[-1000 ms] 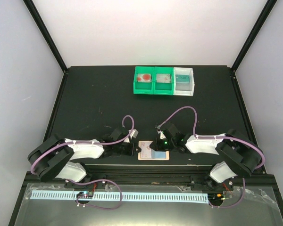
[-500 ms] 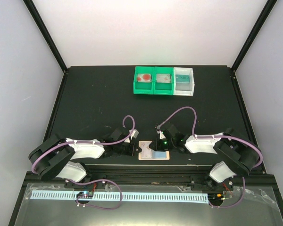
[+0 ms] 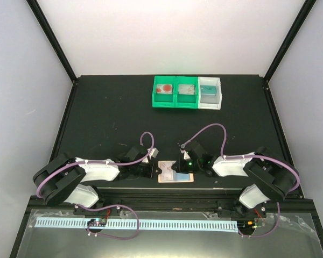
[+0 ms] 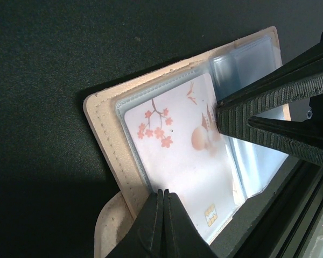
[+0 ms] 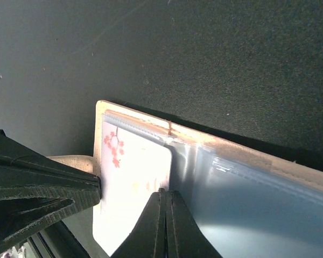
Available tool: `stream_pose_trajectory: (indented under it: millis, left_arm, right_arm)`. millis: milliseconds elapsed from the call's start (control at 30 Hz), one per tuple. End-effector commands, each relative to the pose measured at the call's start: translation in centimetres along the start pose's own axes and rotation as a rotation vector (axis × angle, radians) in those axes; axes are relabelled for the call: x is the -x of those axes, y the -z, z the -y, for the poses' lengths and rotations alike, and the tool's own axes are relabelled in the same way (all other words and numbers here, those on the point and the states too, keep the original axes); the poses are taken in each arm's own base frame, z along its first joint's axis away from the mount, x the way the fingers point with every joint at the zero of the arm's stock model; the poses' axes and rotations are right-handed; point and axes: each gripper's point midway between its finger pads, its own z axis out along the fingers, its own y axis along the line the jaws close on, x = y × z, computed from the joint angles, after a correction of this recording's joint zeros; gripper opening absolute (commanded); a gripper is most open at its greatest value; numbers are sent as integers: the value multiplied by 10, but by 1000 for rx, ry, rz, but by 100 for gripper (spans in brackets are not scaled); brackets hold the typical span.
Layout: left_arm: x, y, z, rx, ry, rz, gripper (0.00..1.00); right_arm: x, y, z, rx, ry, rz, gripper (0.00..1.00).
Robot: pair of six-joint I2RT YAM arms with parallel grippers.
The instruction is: Take the credit cards out of the card holder
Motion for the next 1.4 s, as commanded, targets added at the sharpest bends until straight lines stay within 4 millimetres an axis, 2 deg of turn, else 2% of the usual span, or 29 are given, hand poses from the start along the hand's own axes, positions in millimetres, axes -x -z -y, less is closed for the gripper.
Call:
stream_pose_trajectory:
  millis: [0, 267, 933, 1167, 1367]
  left_arm:
    - [-12, -5, -11, 49, -9, -35, 2]
    - [-13, -7, -15, 61, -9, -41, 2]
    - [-15, -9, -17, 60, -5, -44, 2]
    - [-15, -9, -18, 63, -4, -44, 2]
    - [-14, -10, -16, 58, -5, -43, 2]
  right_arm:
    - [4, 6, -13, 37, 33, 18, 1]
    - [11, 17, -2, 9, 28, 49, 1]
    - [12, 21, 18, 4, -9, 17, 1]
    - [14, 24, 15, 25, 2, 22, 1]
    - [10, 19, 17, 37, -5, 3, 13]
